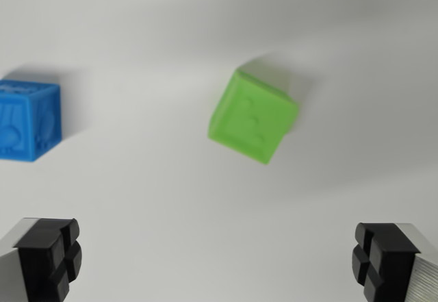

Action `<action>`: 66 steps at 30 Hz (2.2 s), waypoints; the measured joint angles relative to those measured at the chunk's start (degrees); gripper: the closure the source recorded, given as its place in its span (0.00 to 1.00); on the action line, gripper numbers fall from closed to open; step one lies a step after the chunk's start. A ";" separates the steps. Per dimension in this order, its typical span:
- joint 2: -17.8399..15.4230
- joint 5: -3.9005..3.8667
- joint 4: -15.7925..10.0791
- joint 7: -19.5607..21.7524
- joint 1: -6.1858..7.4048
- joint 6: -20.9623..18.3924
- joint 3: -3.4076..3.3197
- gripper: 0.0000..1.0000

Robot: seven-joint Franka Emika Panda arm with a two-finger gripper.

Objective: Stack cube

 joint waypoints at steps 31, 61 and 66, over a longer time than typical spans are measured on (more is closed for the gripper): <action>11.40 1.30 -4.89 19.26 0.10 16.62 -1.79 0.00; 22.44 1.69 -2.74 20.14 -0.08 25.53 -1.59 1.00; 22.44 1.70 -2.72 20.14 -0.08 25.53 -1.59 1.00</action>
